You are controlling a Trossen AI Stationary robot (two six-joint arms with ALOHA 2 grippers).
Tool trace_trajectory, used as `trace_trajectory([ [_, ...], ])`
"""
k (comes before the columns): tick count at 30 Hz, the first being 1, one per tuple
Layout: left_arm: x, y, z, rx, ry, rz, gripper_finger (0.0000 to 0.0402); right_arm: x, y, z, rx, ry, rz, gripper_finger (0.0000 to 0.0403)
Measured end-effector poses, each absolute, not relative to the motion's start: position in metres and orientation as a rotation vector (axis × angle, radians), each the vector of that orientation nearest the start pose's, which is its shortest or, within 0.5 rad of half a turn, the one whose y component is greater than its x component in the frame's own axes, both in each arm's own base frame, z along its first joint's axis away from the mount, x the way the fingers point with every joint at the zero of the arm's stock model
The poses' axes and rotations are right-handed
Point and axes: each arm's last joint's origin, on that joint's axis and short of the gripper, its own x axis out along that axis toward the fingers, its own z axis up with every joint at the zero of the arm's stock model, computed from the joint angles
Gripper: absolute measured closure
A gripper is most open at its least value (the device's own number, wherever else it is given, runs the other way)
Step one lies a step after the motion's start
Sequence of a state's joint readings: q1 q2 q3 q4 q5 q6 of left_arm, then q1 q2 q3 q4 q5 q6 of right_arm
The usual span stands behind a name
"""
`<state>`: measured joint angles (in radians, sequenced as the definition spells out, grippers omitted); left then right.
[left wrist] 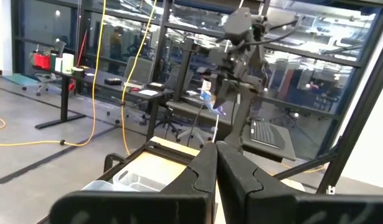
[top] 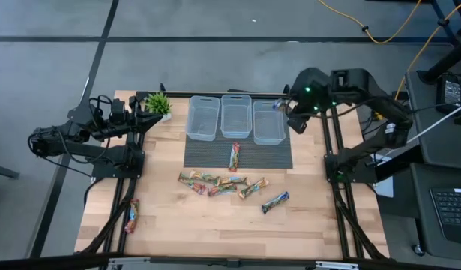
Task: Pick and place Granola Bars by type
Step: Put the left blue snack bar into the right transparent bin
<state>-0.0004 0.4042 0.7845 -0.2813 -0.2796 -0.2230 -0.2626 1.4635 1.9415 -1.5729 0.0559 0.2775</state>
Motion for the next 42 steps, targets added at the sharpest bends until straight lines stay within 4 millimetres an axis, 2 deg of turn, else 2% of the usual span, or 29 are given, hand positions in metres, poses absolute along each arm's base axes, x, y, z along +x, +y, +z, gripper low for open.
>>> trace_trajectory([
  [5, 0.078, 0.008, 0.363, -0.235, -0.129, 0.267, 0.0398, 0.239, -0.086, 0.433, 0.306, 1.120, -0.425, 0.0348],
  [14, 0.077, 0.009, 0.363, -0.238, -0.134, 0.311, 0.0398, 0.269, -0.161, 0.381, 0.250, 1.339, -0.540, 0.0347],
  [21, 0.077, 0.009, 0.363, -0.240, -0.135, 0.311, 0.0397, 0.288, -0.188, 0.358, 0.282, 1.312, -0.522, 0.0347],
  [26, 0.077, 0.009, 0.363, -0.239, -0.135, 0.311, 0.0397, 0.293, -0.201, 0.341, 0.386, 1.331, -0.586, 0.0347],
  [30, 0.077, 0.009, 0.363, -0.239, -0.135, 0.311, 0.0397, 0.295, -0.203, 0.318, 0.461, 1.335, -0.571, 0.0347],
  [36, 0.077, 0.010, 0.362, -0.235, -0.125, 0.329, 0.0398, 0.284, -0.195, 0.276, 0.518, 1.418, -0.572, 0.0347],
  [42, 0.076, 0.012, 0.362, -0.237, -0.130, 0.401, 0.0398, 0.282, -0.183, 0.256, 0.531, 1.381, -0.590, 0.0347],
])
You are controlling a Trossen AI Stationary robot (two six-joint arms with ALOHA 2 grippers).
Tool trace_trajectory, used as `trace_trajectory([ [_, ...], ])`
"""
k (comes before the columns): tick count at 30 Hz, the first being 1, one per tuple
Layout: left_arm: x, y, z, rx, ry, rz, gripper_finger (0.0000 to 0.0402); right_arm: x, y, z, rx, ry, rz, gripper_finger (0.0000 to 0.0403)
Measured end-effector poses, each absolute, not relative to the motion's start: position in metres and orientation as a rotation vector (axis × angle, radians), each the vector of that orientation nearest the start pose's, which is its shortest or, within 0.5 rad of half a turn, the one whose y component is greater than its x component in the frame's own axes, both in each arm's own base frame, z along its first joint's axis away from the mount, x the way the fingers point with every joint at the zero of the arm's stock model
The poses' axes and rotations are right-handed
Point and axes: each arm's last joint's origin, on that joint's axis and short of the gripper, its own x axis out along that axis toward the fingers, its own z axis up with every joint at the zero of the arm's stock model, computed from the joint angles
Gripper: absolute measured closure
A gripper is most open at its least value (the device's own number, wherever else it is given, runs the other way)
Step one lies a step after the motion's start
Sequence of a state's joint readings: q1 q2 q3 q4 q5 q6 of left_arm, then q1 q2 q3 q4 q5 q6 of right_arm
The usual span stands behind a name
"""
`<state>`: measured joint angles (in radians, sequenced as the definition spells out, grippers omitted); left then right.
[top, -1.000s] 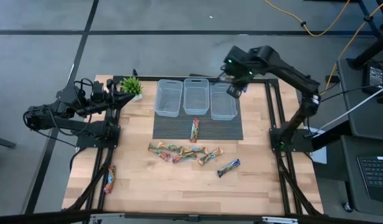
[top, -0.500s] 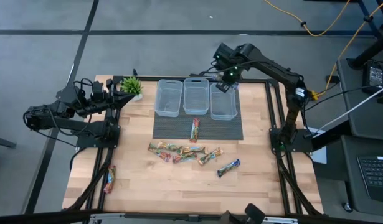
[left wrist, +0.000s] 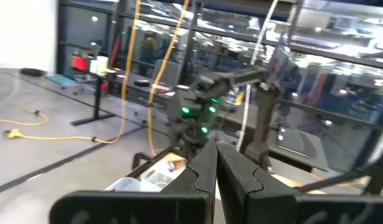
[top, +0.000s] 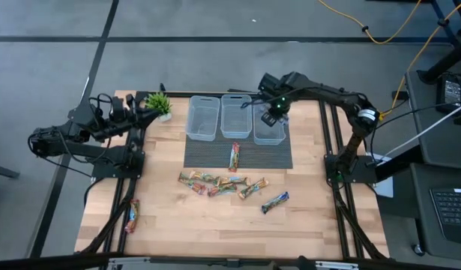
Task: Pick and place Granola Bars by type
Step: Put the left blue snack bar into the right transparent bin
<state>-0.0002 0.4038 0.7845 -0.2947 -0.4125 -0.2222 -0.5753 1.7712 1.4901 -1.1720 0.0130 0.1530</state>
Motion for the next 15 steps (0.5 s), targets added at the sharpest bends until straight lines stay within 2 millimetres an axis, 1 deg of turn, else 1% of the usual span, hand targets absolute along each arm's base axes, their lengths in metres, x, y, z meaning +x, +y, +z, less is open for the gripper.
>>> trace_trajectory([
  [3, 0.076, 0.012, 0.362, -0.237, -0.130, 0.421, 0.0397, 0.286, -0.181, 0.250, 0.532, 1.321, -0.590, 0.0347],
  [7, 0.076, 0.012, 0.362, -0.237, -0.130, 0.422, 0.0397, 0.287, -0.182, 0.243, 0.575, 1.314, -0.607, 0.0347],
  [15, 0.076, 0.012, 0.362, -0.237, -0.130, 0.422, 0.0398, 0.287, -0.183, 0.247, 0.605, 1.291, -0.608, 0.0347],
])
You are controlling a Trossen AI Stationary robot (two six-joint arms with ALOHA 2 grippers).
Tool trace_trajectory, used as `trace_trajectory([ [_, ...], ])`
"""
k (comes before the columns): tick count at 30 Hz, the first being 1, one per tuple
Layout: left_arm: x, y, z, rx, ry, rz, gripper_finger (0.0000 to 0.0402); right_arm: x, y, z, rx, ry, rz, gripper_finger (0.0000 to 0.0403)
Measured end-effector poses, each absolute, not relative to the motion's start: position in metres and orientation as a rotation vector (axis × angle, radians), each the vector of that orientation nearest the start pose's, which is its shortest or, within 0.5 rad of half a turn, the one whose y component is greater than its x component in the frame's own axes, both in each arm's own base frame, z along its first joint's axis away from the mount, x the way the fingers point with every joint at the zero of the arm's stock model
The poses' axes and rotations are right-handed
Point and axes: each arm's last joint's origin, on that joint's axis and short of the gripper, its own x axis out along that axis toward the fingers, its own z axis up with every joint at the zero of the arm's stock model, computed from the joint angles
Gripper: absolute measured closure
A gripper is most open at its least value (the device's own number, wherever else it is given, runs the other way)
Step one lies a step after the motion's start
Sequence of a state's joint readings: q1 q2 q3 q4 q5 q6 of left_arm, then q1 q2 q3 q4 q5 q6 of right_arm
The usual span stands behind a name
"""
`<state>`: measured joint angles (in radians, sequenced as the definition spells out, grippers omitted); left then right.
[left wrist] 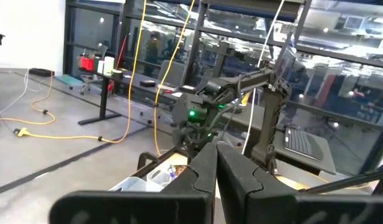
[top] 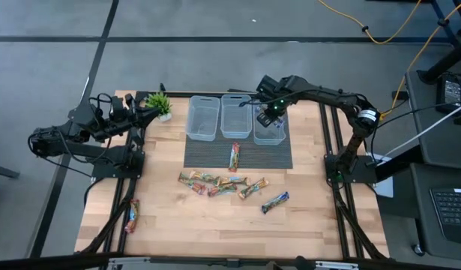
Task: Pick and place Granola Bars by type
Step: Put the left blue snack bar into the right transparent bin
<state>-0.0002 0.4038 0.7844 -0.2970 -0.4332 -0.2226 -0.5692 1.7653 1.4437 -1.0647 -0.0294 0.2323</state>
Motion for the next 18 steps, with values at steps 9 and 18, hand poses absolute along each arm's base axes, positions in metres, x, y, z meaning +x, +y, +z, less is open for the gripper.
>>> trace_trajectory([
  [9, 0.0763, 0.0118, 0.3617, -0.239, -0.129, 0.411, 0.0398, 0.2865, -0.1831, 0.2469, 0.608, 1.291, -0.611, 0.0317],
  [18, 0.0763, 0.0118, 0.3618, -0.239, -0.129, 0.410, 0.0398, 0.2804, -0.1785, 0.2514, 0.649, 1.323, -0.612, 0.0242],
])
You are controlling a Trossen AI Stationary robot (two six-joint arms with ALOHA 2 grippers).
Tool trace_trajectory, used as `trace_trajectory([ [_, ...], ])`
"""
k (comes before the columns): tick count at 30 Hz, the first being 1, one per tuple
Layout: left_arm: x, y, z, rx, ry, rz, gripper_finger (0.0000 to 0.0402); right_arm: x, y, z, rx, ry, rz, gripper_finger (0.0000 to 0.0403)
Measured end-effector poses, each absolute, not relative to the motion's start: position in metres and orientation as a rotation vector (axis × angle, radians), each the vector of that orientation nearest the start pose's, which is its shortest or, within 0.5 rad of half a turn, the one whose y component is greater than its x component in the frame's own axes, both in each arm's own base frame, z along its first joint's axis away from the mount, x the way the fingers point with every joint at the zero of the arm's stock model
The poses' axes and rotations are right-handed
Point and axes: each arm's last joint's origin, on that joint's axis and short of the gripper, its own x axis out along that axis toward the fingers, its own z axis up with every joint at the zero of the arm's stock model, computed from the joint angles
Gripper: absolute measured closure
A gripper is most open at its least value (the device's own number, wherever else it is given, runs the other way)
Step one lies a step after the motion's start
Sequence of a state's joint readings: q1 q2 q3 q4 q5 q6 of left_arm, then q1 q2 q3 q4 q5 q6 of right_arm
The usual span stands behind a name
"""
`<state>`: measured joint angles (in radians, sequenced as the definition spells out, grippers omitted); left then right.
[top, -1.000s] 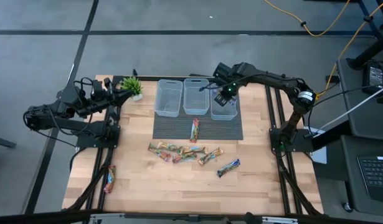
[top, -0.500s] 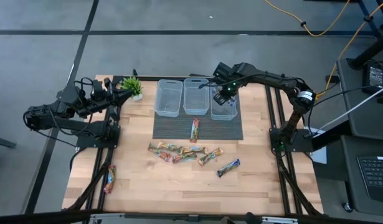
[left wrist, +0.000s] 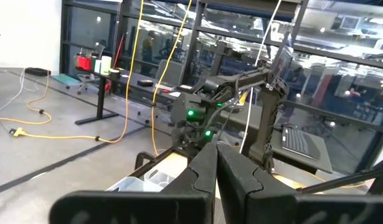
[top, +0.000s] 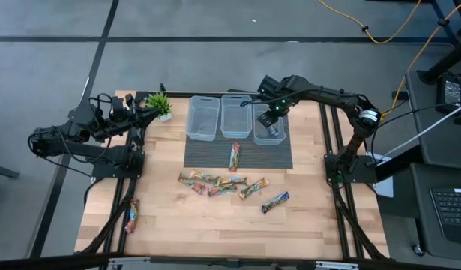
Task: Pick and place Granola Bars by type
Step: Put the left blue snack bar into the right transparent bin, then put the blue snack bar into the right transparent bin
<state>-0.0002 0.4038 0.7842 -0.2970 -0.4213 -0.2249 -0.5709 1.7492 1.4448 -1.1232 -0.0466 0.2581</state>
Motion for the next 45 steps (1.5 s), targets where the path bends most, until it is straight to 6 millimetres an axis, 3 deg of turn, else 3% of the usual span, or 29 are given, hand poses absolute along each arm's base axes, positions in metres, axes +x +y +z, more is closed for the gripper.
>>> trace_trajectory([
  [4, 0.076, 0.012, 0.362, -0.238, -0.127, 0.410, 0.0398, 0.271, -0.167, 0.276, 0.663, 1.310, -0.578, 0.0238],
  [10, 0.076, 0.013, 0.358, -0.230, -0.097, 0.442, 0.0398, 0.251, -0.131, 0.348, 0.625, 1.129, -0.503, 0.0245],
  [14, 0.076, 0.013, 0.357, -0.227, -0.088, 0.454, 0.0398, 0.229, -0.096, 0.394, 0.631, 1.039, -0.345, 0.0245],
  [18, 0.076, 0.012, 0.358, -0.229, -0.089, 0.439, 0.0398, 0.201, -0.054, 0.432, 0.583, 0.986, -0.070, 0.0245],
  [21, 0.076, 0.012, 0.358, -0.230, -0.089, 0.438, 0.0397, 0.183, -0.022, 0.453, 0.541, 0.944, 0.125, 0.0246],
  [25, 0.076, 0.012, 0.358, -0.230, -0.089, 0.437, 0.0398, 0.167, 0.013, 0.473, 0.488, 0.899, 0.237, 0.0246],
  [29, 0.076, 0.012, 0.358, -0.229, -0.089, 0.437, 0.0398, 0.168, 0.043, 0.477, 0.436, 0.892, 0.236, 0.0246],
  [33, 0.076, 0.012, 0.358, -0.230, -0.088, 0.437, 0.0398, 0.187, 0.074, 0.467, 0.430, 0.940, 0.209, 0.0246],
  [38, 0.076, 0.012, 0.358, -0.229, -0.088, 0.437, 0.0398, 0.217, 0.117, 0.434, 0.348, 1.133, 0.179, 0.0246],
  [45, 0.076, 0.012, 0.358, -0.207, -0.083, 0.437, 0.0397, 0.249, 0.154, 0.381, 0.213, 1.427, 0.065, 0.0246],
])
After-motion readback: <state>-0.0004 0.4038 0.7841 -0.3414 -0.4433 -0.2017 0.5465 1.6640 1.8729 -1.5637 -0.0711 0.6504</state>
